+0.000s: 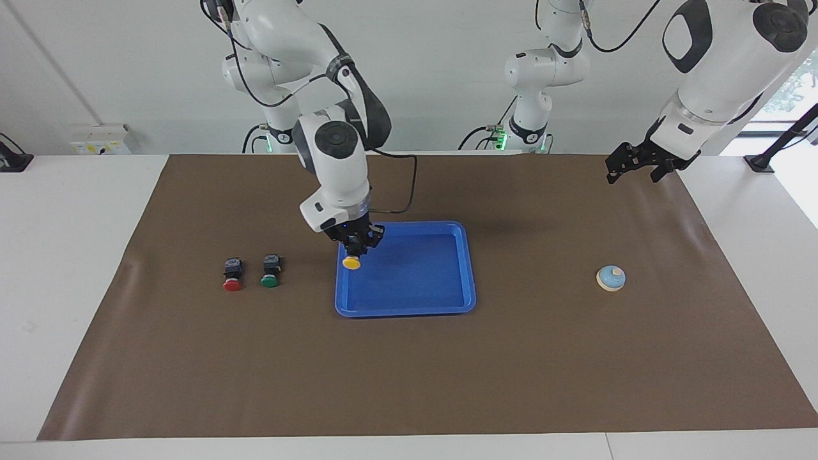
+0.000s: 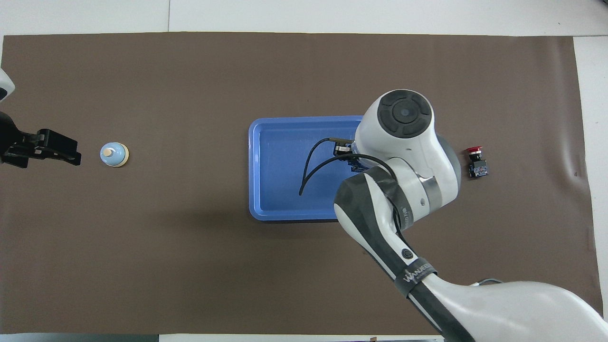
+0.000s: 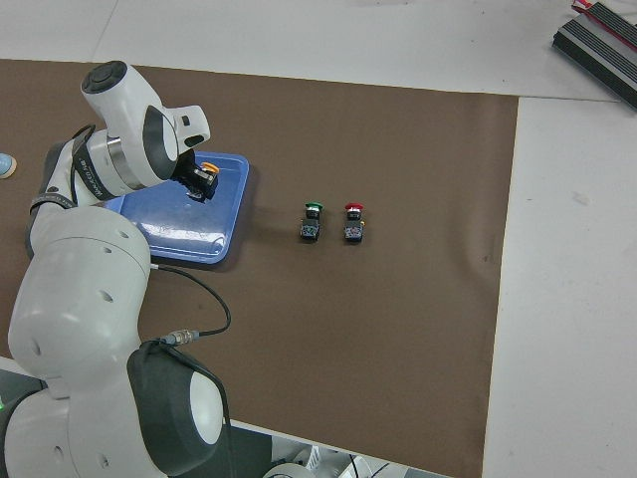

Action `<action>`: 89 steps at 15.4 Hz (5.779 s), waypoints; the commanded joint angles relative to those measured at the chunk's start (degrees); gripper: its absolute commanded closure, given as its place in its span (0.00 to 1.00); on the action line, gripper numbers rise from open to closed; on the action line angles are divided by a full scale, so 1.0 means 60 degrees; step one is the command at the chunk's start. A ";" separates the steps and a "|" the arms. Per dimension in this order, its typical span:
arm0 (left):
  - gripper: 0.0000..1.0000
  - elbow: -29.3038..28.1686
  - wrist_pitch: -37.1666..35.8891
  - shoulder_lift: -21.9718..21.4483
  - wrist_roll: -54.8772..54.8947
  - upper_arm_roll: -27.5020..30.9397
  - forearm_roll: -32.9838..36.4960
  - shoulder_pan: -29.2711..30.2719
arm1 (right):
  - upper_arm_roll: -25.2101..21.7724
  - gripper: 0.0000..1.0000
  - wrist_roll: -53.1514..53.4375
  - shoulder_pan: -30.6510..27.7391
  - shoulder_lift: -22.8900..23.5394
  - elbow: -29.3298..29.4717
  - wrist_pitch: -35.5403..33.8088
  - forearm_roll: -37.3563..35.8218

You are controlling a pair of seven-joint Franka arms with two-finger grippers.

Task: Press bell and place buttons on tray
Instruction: 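Carry the yellow button into the blue tray and release it, then move the right gripper back to the red button, then grasp the red button and place it in the blue tray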

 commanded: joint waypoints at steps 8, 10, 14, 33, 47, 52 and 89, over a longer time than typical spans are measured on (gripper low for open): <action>0.00 -0.0055 0.0093 -0.0106 0.0114 0.0032 0.0023 0.0015 | -0.0064 1.00 -0.2021 -0.0084 0.0653 -0.0553 0.0921 0.0236; 0.00 -0.0055 0.0093 -0.0106 0.0099 0.0032 0.0023 0.0001 | -0.0064 1.00 -0.2271 -0.0084 0.0609 -0.0669 0.0921 0.0236; 0.00 -0.0055 0.0093 -0.0106 0.0099 0.0017 0.0023 0.0001 | -0.0078 1.00 -0.2595 -0.0259 0.0434 -0.1152 0.0921 0.0236; 0.00 -0.0055 0.0093 -0.0106 0.0099 0.0017 0.0023 0.0000 | -0.0122 0.00 -0.7351 -0.4608 -0.1397 -0.2600 0.0741 0.0485; 0.00 -0.0055 0.0093 -0.0106 0.0099 0.0017 0.0023 0.0000 | -0.0122 0.03 -0.8879 -0.5489 -0.1194 -0.4112 0.3189 0.0470; 0.00 -0.0055 0.0093 -0.0106 0.0114 0.0017 0.0023 0.0000 | -0.0122 0.93 -0.8850 -0.5592 -0.1090 -0.4157 0.3382 0.0470; 0.00 -0.0070 0.0093 -0.0106 0.0099 0.0017 0.0023 0.0000 | -0.0049 0.00 -0.0876 -0.0124 0.0289 -0.0231 0.0513 0.0338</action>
